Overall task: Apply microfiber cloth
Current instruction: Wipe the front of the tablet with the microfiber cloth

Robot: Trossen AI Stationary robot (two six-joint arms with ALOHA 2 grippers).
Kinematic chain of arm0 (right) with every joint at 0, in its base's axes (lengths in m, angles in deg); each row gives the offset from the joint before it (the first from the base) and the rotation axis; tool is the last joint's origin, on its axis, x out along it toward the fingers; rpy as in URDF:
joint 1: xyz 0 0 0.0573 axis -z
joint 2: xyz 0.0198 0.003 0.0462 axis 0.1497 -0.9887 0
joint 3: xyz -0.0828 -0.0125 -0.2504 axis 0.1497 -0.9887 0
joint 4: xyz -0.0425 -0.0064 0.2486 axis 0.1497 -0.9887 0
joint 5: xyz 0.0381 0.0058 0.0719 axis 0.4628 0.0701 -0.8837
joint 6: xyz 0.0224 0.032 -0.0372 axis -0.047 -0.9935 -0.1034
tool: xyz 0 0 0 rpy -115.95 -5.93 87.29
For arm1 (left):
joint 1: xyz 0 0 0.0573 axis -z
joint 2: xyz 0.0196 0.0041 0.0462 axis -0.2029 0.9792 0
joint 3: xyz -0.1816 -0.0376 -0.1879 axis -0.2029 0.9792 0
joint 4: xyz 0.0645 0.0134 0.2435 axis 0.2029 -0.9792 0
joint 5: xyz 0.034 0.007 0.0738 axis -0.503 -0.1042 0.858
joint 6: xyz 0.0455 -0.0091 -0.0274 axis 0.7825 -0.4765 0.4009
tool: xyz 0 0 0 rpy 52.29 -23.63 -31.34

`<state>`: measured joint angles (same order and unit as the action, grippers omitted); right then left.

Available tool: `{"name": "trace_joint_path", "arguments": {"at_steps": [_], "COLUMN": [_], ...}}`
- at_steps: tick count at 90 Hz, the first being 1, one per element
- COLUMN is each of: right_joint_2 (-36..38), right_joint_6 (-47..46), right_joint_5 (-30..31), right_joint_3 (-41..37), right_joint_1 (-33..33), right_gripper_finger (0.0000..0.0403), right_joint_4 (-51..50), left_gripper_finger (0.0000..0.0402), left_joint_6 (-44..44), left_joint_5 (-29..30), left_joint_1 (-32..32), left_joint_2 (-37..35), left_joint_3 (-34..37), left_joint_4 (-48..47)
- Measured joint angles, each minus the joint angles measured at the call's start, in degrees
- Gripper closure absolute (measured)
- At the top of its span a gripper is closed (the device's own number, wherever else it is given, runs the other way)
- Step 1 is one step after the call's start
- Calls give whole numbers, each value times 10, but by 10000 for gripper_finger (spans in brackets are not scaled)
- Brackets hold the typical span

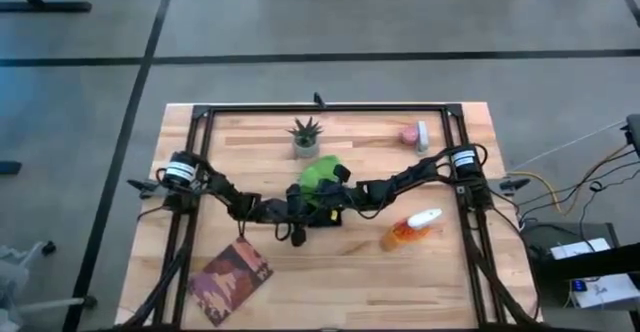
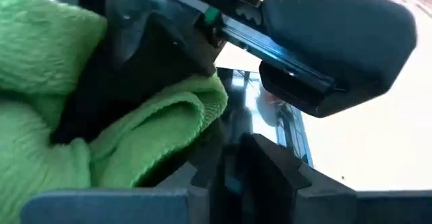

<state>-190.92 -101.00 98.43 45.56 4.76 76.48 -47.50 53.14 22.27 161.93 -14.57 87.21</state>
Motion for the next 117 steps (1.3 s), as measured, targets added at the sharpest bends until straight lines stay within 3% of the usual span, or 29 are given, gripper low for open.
{"name": "trace_joint_path", "arguments": {"at_steps": [32, 40, 57, 78, 87, 107, 117], "right_joint_2": [9, 9, 28, 80, 83, 34, 11], "right_joint_6": [185, 164, 89, 44, 41, 79, 92], "right_joint_5": [-39, -21, 97, 122, 104, -60, -77], "right_joint_3": [0, -2, -38, -86, -90, -78, -54], "right_joint_1": [21, 34, 46, 30, 16, 3, 6], "right_gripper_finger": [400, 400, 400, 400, 400, 400, 400], "right_joint_4": [11, 5, -7, -24, 4, 154, 152], "left_gripper_finger": [342, 342, 342, 342, 342, 342, 342], "left_joint_6": [-4, -12, -18, -24, -24, -14, -9], "left_joint_5": [-2, 3, 15, 3, -18, -35, -35], "left_joint_1": [0, 0, 0, 2, 3, 3, 3], "left_joint_2": [0, 0, 0, -2, -5, -5, -5], "left_joint_3": [1, 2, 3, 6, 9, 9, 9], "left_joint_4": [0, 0, -1, -4, -4, -4, -4]}}
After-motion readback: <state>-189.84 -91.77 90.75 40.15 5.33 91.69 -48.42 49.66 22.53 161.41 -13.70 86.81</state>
